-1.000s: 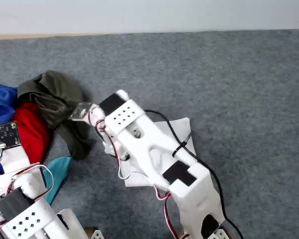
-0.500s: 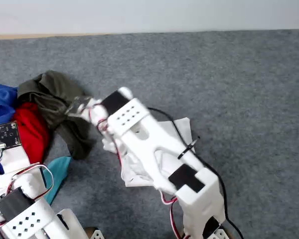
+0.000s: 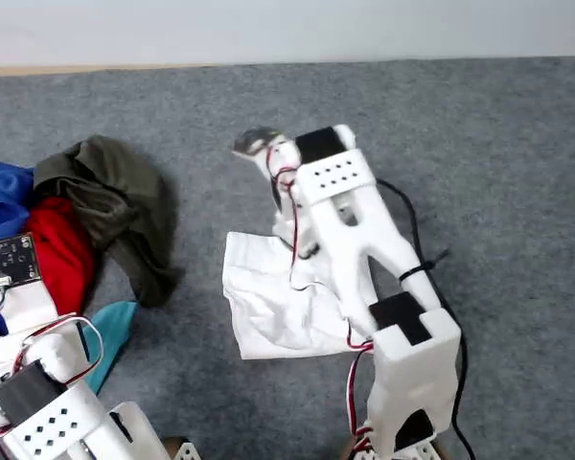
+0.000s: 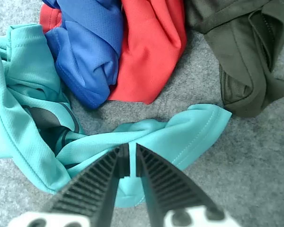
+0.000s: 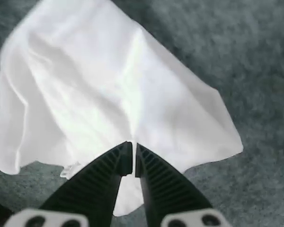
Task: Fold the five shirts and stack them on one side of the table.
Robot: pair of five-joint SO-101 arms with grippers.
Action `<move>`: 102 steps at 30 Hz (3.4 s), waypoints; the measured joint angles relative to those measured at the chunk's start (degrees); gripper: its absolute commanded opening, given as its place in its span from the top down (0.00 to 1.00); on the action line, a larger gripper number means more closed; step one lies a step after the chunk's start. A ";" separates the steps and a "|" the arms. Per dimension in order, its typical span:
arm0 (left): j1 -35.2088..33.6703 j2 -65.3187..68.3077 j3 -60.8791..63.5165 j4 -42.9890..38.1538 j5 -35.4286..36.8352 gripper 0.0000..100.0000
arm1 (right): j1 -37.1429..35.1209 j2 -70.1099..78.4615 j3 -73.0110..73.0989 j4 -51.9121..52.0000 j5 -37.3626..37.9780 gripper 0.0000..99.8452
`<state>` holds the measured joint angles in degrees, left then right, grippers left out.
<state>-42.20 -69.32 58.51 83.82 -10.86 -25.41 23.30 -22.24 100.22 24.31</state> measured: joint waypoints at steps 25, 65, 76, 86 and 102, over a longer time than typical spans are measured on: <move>0.00 0.00 0.00 0.00 0.00 0.97 | -19.08 -3.08 10.11 0.00 1.58 0.99; 0.00 0.00 0.00 0.00 0.00 0.97 | -25.32 0.35 15.03 -0.35 1.41 0.99; 0.00 0.00 0.00 0.00 0.00 0.97 | -25.58 2.90 15.21 -1.32 1.41 0.99; 0.00 0.00 0.00 0.00 0.00 0.97 | -27.52 -1.14 13.10 -0.62 1.41 0.99; 0.00 0.00 0.00 0.00 0.00 0.97 | -30.24 9.32 7.21 -2.02 1.41 0.99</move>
<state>-42.20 -69.32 58.51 83.82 -10.86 -55.65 32.62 -15.03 98.20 25.71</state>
